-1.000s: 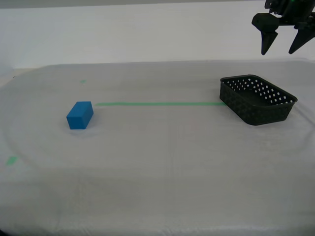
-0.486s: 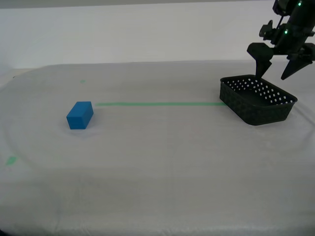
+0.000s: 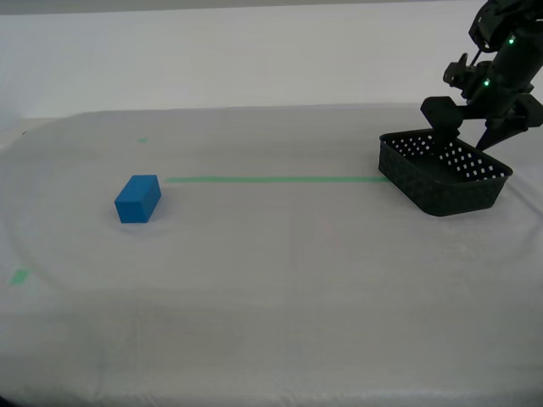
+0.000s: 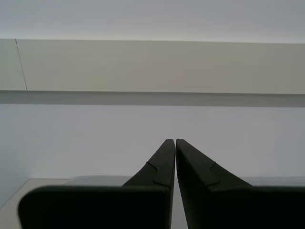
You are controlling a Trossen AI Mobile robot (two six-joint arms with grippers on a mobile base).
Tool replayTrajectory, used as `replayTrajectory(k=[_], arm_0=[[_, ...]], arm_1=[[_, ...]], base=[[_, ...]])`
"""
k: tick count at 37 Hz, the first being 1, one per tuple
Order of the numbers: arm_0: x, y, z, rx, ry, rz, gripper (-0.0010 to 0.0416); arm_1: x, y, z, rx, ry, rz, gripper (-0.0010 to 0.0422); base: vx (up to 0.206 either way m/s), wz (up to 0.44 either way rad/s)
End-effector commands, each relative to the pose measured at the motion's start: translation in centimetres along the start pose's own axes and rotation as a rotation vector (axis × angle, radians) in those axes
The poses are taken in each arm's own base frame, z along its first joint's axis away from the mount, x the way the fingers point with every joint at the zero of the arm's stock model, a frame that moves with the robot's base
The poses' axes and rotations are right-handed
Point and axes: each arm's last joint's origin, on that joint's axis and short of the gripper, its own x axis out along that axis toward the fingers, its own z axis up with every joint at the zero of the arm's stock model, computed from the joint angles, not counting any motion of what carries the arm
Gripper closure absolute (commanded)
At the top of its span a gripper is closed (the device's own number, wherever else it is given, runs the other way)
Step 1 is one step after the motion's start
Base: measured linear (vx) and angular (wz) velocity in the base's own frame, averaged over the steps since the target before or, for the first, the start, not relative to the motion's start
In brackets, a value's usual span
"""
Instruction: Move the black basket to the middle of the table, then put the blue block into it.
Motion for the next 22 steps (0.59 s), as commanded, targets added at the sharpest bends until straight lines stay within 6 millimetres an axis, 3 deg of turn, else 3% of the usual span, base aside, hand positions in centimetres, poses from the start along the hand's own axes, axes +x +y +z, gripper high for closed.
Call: replayTrajectory(k=[1, 22], arm_0=[[0.43, 0.03, -0.36, -0.007, -0.028, -0.005, 0.0012], [1.09, 0.02, -0.98, -0.046, -0.07, -0.019, 0.003]], arm_1=[[0.0, -0.01, 0.06, 0.002, -0.005, 0.0, 0.0412], [0.0, -0.01, 0.06, 0.002, -0.005, 0.0, 0.0412]], base=[[0.0, 0.0], [0.0, 0.0]])
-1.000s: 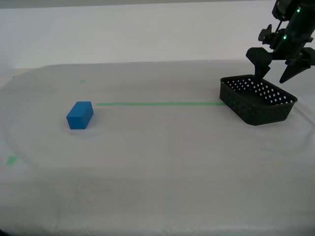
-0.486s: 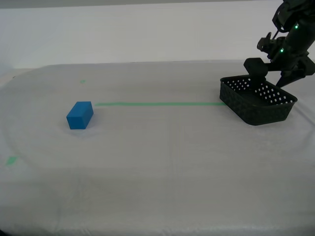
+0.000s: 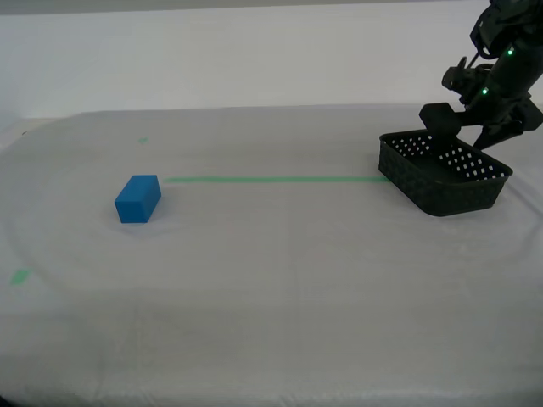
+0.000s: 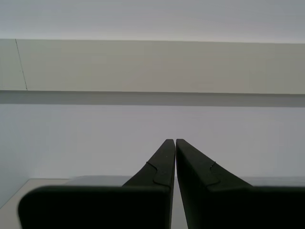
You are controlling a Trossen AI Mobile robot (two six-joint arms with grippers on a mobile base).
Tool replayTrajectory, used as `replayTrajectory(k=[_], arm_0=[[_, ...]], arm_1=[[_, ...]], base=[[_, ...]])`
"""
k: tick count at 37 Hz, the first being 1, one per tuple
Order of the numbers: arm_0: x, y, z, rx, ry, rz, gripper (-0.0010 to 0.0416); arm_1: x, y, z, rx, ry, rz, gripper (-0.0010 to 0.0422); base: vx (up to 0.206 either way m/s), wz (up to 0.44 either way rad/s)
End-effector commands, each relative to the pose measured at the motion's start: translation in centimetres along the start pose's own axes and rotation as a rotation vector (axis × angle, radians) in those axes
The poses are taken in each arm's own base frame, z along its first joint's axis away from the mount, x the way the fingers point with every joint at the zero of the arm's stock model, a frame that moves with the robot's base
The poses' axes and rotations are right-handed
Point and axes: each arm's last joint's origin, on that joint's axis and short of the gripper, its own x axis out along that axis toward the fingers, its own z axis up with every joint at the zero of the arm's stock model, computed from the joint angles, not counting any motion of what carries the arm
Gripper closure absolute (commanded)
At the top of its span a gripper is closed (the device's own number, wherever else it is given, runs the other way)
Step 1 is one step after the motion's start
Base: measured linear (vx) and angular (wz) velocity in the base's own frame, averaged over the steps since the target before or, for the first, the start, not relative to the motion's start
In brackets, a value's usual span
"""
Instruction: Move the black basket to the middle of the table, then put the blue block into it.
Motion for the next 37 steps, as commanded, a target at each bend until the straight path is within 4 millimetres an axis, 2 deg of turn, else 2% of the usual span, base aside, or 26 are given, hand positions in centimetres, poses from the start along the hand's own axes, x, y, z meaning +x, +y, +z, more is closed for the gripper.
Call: replayTrajectory(k=[1, 22, 31, 37], arm_0=[[0.2, 0.1, -0.5, -0.01, 0.01, 0.001, 0.0033], [0.8, 0.2, -1.7, -0.058, 0.012, -0.003, 0.0082], [0.8, 0.1, -1.5, -0.081, -0.015, -0.01, 0.0125], [0.8, 0.1, -1.5, -0.081, -0.016, -0.009, 0.0169]], arm_1=[[0.0, 0.0, 0.1, 0.002, -0.005, 0.0, 0.0412], [0.0, 0.0, 0.1, 0.002, -0.005, 0.0, 0.0412], [0.0, 0.0, 0.1, 0.002, -0.005, 0.0, 0.0412], [0.0, 0.0, 0.1, 0.002, -0.005, 0.0, 0.0412]], base=[[0.0, 0.0], [0.0, 0.0], [0.0, 0.0], [0.0, 0.0]])
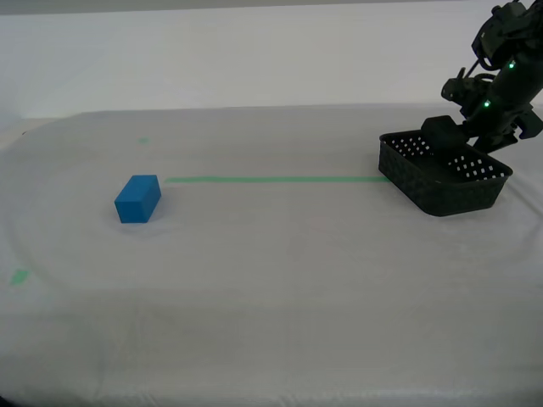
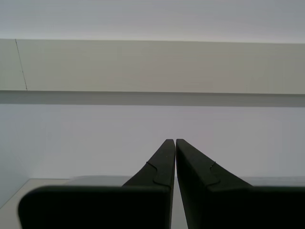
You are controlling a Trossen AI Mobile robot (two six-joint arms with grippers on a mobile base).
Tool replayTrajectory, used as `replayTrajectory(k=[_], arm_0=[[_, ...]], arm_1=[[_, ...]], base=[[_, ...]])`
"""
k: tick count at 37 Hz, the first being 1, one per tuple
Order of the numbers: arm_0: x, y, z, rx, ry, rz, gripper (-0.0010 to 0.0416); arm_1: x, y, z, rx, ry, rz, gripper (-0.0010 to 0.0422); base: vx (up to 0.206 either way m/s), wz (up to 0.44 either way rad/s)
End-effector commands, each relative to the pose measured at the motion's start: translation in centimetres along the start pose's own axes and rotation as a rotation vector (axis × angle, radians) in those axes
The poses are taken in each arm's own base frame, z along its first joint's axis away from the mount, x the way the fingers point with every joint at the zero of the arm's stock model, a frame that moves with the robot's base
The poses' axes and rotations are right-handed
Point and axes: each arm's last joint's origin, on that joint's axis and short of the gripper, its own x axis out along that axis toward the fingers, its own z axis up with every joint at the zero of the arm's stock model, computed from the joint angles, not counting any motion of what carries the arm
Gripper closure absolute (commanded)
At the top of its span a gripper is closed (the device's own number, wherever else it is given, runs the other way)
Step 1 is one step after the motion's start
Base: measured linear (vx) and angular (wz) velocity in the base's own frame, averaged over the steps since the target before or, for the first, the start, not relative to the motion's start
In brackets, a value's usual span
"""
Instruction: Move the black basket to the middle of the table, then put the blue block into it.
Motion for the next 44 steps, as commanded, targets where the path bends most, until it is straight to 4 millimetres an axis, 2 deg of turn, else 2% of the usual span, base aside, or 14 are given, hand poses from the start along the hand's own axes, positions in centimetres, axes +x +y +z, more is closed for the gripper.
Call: replayTrajectory(k=[1, 22, 28, 30, 37, 44], arm_0=[[0.0, 0.0, 0.1, -0.005, -0.004, -0.001, 0.0177], [0.0, 0.1, -0.1, 0.039, 0.015, 0.001, 0.0335], [0.0, 0.1, -0.3, 0.043, 0.03, 0.005, 0.0413], [0.0, 0.1, -0.2, 0.069, 0.029, 0.003, 0.0403], [-0.1, 0.1, -0.2, 0.141, 0.029, 0.003, 0.0407], [-1.1, 0.1, 0.1, 0.19, 0.025, 0.001, 0.0406]], arm_1=[[0.0, 0.0, 0.1, 0.002, -0.005, 0.0, 0.0412], [0.0, 0.0, 0.1, 0.002, -0.005, 0.0, 0.0412], [0.0, 0.0, 0.1, 0.002, -0.005, 0.0, 0.0412], [0.0, 0.0, 0.1, 0.002, -0.005, 0.0, 0.0412], [0.0, 0.0, 0.1, 0.002, -0.005, 0.0, 0.0412], [0.0, 0.0, 0.1, 0.002, -0.005, 0.0, 0.0412]], base=[[0.0, 0.0], [0.0, 0.0], [0.0, 0.0], [0.0, 0.0], [0.0, 0.0], [0.0, 0.0]])
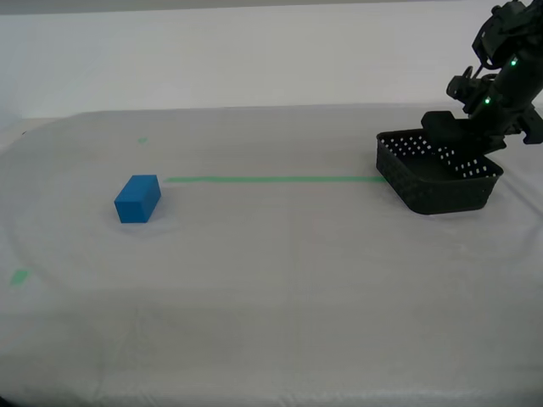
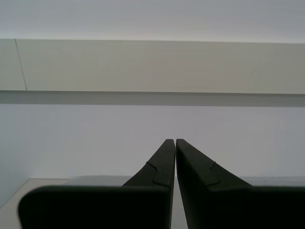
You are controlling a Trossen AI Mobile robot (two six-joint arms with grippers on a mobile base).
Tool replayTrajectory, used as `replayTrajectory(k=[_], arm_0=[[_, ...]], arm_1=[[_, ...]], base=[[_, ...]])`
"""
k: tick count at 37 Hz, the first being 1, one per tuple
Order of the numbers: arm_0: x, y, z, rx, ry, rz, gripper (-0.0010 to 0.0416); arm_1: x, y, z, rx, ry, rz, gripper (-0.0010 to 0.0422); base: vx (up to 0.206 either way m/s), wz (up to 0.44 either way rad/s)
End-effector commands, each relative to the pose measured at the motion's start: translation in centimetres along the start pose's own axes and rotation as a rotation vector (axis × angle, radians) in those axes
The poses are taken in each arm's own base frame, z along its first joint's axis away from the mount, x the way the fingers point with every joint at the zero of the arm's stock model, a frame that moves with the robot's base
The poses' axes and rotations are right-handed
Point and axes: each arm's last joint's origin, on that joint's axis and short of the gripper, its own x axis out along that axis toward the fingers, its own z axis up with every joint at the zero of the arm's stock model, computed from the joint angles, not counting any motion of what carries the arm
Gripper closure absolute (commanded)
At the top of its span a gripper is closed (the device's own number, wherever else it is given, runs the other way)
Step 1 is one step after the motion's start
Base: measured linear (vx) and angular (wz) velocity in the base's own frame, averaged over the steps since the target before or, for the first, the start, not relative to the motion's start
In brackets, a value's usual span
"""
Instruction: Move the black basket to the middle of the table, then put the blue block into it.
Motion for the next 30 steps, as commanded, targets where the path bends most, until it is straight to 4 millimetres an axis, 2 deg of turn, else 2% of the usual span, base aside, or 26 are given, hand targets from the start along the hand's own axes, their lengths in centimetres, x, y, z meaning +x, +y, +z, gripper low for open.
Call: replayTrajectory(k=[1, 20, 30], arm_0=[[-0.8, 0.1, 0.2, 0.034, -0.012, -0.001, 0.0406], [-7.8, 1.0, 2.0, 0.144, -0.149, 0.054, 0.0406], [-10.9, 2.5, 2.0, 0.161, -0.167, 0.078, 0.0406]], arm_1=[[0.0, 0.0, 0.1, 0.001, -0.005, 0.0, 0.0412], [0.0, 0.0, 0.1, 0.002, -0.005, 0.0, 0.0412], [0.0, 0.0, 0.0, 0.002, -0.004, 0.0, 0.0412]], base=[[0.0, 0.0], [0.0, 0.0], [0.0, 0.0]])
